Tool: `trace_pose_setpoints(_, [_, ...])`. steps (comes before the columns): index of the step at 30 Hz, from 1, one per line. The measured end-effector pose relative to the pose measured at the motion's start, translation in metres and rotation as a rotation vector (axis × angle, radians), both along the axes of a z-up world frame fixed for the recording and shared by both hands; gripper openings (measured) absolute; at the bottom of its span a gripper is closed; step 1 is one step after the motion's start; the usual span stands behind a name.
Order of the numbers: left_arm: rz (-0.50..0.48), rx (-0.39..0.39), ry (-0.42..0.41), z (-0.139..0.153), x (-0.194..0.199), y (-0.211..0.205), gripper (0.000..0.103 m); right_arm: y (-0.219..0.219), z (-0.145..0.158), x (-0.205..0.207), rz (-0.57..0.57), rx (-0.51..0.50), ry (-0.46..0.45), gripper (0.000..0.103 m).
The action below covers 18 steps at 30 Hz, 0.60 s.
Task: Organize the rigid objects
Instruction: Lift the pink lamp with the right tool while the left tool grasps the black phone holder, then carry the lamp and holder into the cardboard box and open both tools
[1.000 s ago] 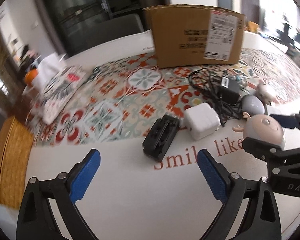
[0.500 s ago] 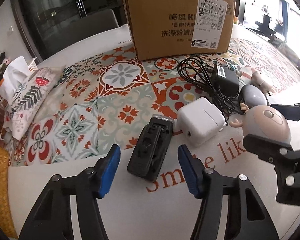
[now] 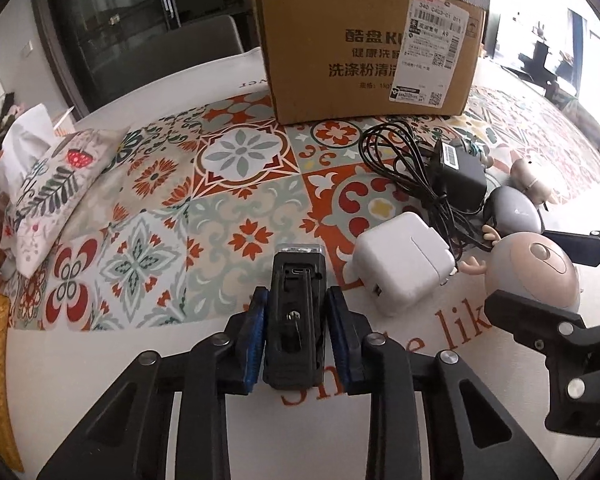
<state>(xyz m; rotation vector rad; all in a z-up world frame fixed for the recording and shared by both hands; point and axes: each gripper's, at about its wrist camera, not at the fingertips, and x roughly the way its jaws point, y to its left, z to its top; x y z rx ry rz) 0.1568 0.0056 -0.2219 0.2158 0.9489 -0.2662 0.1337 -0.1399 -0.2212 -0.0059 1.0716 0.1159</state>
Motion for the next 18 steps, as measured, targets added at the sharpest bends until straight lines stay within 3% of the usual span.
trace_pose_setpoints(18, [0.055, -0.047, -0.079, 0.063, -0.031, -0.005, 0.028, -0.015, 0.05, -0.022, 0.015, 0.04, -0.105, 0.075])
